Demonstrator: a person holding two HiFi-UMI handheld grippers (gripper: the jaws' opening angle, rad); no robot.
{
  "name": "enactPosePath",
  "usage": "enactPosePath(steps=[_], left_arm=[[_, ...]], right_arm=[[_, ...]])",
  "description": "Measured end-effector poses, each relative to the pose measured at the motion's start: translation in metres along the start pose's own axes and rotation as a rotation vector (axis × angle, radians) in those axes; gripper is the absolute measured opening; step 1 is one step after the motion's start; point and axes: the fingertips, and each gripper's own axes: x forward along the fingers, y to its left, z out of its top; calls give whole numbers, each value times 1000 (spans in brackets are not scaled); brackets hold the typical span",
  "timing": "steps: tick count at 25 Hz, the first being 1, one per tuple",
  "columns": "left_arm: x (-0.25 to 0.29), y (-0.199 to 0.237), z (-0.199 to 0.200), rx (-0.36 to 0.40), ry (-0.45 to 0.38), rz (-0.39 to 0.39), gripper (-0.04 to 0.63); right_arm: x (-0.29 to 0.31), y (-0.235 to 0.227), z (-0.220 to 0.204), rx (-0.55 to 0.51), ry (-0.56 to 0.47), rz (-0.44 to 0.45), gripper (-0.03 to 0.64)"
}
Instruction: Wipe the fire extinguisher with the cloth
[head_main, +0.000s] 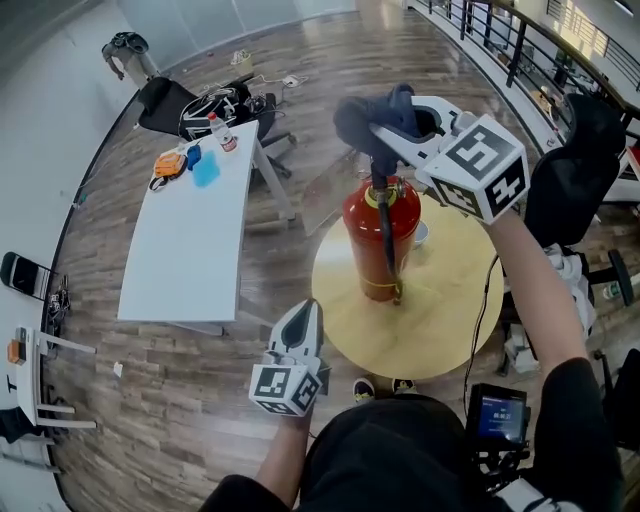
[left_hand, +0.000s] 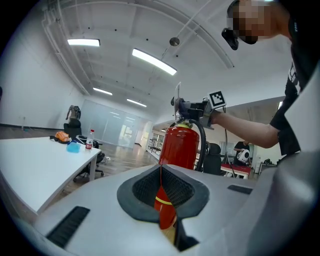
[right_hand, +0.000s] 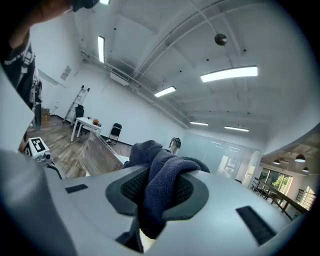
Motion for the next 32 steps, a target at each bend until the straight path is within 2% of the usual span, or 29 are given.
enactPosePath(steps=[5,9,13,19,23,29,32], left_arm=[[6,-5,-1,5,9,-17,25],[7,-7,-5,0,17,-24,25],[11,-8,-6,2,21,-31,25],[21,-13,-7,17,33,-54,23],[29,-20,-7,28,37,-73,25],[40,-31,-9,33,50,-97,25],[42,-35,-11,36,59,-102,25]], right_arm=[[21,-20,-16,31,51,-35,80],[5,19,-21,-3,35,52,80],[-30,33,-32,75,-4,73,78],[-62,54,-73,226,-33,93,80],[-72,75,-97,230,-11,86,80],[-87,91,-117,306,-61,37,80],[-91,108,-146,346,-23,38,80]])
